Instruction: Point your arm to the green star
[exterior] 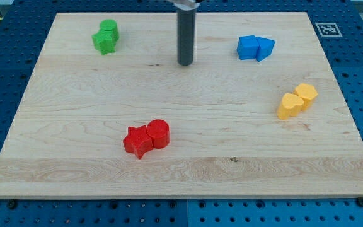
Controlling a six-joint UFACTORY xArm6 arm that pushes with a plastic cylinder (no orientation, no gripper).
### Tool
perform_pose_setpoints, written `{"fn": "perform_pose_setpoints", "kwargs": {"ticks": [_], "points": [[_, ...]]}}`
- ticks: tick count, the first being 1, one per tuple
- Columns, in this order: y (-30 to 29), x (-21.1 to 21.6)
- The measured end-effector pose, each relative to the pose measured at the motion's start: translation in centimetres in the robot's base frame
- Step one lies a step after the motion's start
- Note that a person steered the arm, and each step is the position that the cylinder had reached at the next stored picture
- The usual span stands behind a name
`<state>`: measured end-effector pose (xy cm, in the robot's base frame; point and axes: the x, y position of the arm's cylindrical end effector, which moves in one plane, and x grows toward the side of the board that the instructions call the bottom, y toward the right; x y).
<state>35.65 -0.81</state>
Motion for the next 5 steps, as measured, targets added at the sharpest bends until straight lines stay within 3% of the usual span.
{"fn": "perform_pose_setpoints", "kwargs": {"ticks": [1,2,3,4,5], "points": [[-4.3,2.3],[-13.3,2.4],[-24.2,-0.9],[-29.4,-8.8],[-28.2,-13.5]]}}
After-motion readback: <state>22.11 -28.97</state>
